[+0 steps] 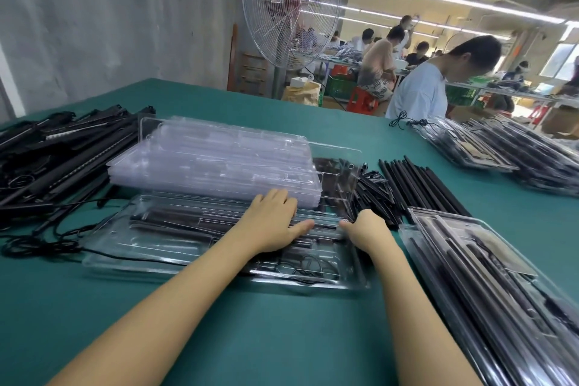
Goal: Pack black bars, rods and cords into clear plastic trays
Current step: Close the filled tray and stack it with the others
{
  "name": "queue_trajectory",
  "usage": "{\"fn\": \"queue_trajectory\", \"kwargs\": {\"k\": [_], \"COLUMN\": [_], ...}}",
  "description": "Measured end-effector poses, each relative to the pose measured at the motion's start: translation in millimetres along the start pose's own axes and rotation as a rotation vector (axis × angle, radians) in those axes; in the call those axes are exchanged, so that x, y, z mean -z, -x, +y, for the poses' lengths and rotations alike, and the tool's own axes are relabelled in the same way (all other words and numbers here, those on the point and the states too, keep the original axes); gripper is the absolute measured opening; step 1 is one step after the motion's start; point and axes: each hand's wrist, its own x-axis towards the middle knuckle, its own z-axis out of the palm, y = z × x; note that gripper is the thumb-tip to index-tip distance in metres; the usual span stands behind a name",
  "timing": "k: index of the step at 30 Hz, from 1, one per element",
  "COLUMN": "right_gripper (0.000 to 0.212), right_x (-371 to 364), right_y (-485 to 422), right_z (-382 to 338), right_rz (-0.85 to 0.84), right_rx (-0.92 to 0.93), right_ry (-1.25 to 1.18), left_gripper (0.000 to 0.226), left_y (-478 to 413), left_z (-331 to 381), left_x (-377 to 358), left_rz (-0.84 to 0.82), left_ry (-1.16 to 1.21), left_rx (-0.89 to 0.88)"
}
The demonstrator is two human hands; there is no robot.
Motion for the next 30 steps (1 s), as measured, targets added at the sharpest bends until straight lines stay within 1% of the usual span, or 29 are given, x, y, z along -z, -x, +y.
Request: {"fn": "queue_trajectory", "kwargs": {"k": [2,4,6,8,12,14,17,21,25,30], "right_gripper": [0.038,0.035,0.024,0.015,0.03,0.029,0.026,0.039,0.044,0.044], "right_x": [-2,-6,-9,-10,-13,-16,-21,-24,-24,-22], "right_y": [2,5,10,15,19,19,19,18,18,23], "right_z": [0,-3,-7,-10,-13,-16,-13,-3,0,3], "right_rz": [0.049,0.108,0.163,0.177,0.135,0.143,0.209,0.286,0.335,0.479], "right_rx": [0.005,-0.015,-0.038,-0.069,-0.142,-0.15,-0.121,-0.042,0.035,0.115], "right_ry": [-0.018,-0.018,0.021,0.101,0.288,0.301,0.303,0.246,0.234,0.227], "left_gripper": [0.042,0.039,0.04,0.043,0.047,0.046,0.045,0.044,0.043,0.04], "left_y": [2,3,4,5,9,9,10,10,10,11], "left_z": [0,0,1,1,5,6,7,6,4,6], "left_x": [1,3,5,4,4,4,3,5,9,13], "left_rz": [0.013,0.016,0.012,0.011,-0.003,0.008,0.023,0.013,0.009,0.081], "left_ry": [0.0,0.017,0.04,0.06,0.091,0.096,0.113,0.155,0.163,0.118], "left_rx": [-0.015,-0.018,-0.017,-0.02,-0.028,-0.033,-0.037,-0.06,-0.084,-0.096]}}
